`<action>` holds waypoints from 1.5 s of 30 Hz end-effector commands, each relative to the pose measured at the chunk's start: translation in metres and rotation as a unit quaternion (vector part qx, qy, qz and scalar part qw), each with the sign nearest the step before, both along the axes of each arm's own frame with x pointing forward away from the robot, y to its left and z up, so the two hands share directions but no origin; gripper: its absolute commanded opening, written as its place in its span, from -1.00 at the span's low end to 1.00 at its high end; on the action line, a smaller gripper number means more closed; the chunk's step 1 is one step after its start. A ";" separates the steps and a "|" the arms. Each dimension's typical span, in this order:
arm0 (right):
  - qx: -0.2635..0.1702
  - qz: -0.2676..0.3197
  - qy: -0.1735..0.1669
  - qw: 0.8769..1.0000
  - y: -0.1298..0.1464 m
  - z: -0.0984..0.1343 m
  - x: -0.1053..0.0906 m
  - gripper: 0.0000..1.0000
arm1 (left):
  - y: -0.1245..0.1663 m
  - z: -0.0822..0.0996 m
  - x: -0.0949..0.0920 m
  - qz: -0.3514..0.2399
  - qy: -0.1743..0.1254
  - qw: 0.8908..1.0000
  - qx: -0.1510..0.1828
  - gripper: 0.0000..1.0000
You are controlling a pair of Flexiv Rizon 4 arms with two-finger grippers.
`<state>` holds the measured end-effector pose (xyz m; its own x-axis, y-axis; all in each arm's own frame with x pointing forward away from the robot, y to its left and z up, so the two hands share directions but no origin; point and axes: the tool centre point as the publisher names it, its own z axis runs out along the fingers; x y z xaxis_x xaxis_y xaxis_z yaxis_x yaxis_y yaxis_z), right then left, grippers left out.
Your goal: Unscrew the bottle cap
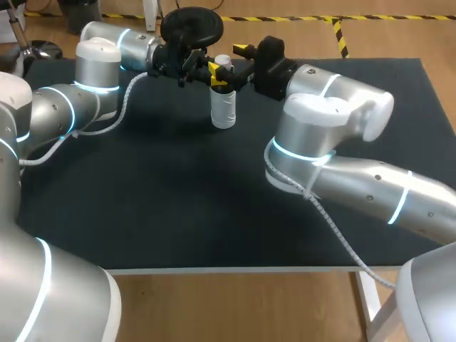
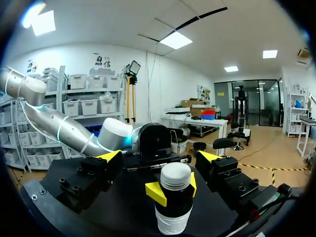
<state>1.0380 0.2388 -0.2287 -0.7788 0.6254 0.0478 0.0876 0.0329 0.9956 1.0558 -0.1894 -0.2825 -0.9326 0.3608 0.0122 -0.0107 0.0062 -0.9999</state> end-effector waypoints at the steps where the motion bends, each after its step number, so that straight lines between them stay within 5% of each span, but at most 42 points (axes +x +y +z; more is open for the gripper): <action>1: 0.000 -0.021 0.000 1.000 0.008 -0.005 0.005 1.00 | 0.000 -0.003 0.008 -0.019 0.001 1.000 -0.002 -1.00; 21: -0.005 -0.018 0.014 1.000 0.017 -0.018 0.018 1.00 | 0.000 -0.003 0.008 -0.019 0.001 1.000 -0.002 -1.00; 22: -0.005 -0.018 0.014 1.000 0.017 -0.018 0.019 0.92 | 0.000 -0.003 0.008 -0.019 0.001 1.000 -0.002 -1.00; 24: -0.004 -0.019 0.015 1.000 0.018 -0.019 0.020 0.41 | 0.000 -0.003 0.008 -0.019 0.001 1.000 -0.002 -1.00; 25: -0.004 -0.019 0.015 1.000 0.018 -0.019 0.021 -0.04 | 0.000 -0.003 0.008 -0.019 0.001 1.000 -0.002 -1.00; 39: 0.001 -0.023 0.021 1.000 0.012 -0.024 0.027 -1.00 | 0.000 -0.003 0.008 -0.019 0.001 1.000 -0.002 -1.00; 45: 0.006 -0.011 0.029 1.000 0.007 -0.025 0.030 -1.00 | 0.000 -0.003 0.008 -0.019 0.001 1.000 -0.002 -1.00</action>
<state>1.0666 0.2472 -0.2502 -0.7479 0.6568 0.0959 0.1411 0.0161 0.9899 1.0540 -0.1876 -0.2845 -0.9315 0.3635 0.0125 -0.0108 0.0066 -0.9999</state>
